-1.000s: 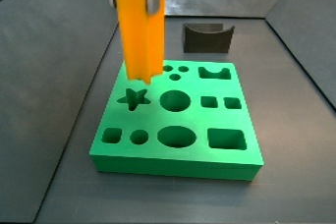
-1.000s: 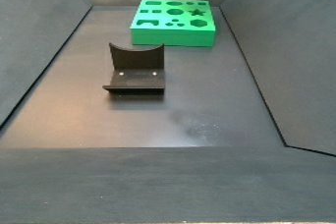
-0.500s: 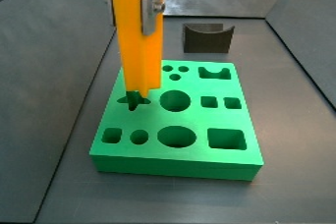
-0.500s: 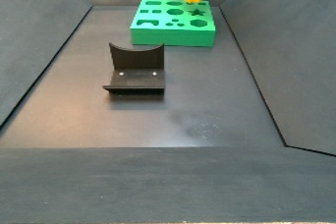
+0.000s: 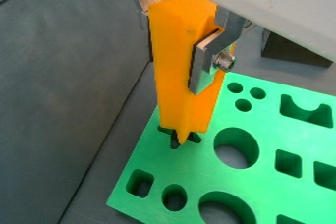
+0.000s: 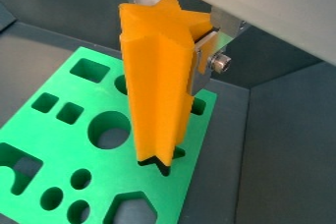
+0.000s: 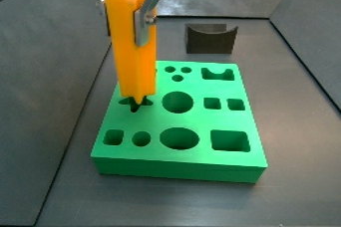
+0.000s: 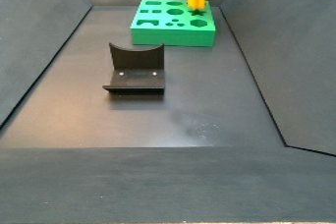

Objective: Pick up the star object. Move up. Move to above the board. Insert the star object.
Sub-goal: Insert the star object.

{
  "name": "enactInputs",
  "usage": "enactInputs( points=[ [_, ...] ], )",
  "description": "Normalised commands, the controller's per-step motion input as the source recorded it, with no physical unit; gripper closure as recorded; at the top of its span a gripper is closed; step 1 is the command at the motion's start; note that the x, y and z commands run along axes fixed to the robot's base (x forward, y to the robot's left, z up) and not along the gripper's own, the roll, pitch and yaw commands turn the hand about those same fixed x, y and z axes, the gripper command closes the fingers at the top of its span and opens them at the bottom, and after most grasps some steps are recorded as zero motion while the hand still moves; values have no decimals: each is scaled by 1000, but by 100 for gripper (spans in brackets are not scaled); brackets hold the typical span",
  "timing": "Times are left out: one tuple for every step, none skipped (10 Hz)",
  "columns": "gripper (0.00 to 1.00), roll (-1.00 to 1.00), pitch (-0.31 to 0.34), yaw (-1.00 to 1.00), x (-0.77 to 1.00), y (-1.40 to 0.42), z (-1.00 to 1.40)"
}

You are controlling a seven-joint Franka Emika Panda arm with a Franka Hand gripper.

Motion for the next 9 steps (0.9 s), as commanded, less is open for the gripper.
enactInputs(
  points=[
    [100, 0, 0, -349, 0, 0, -269],
    [100, 0, 0, -363, 0, 0, -254],
    [100, 0, 0, -337, 0, 0, -220],
    [100, 0, 0, -303, 0, 0, -226],
    [100, 0, 0, -211, 0, 31, -229],
    [100, 0, 0, -169, 0, 37, -217],
    [100, 0, 0, -177, 0, 0, -177],
    [100, 0, 0, -189, 0, 0, -191],
    [100, 0, 0, -197, 0, 0, -203]
  ],
)
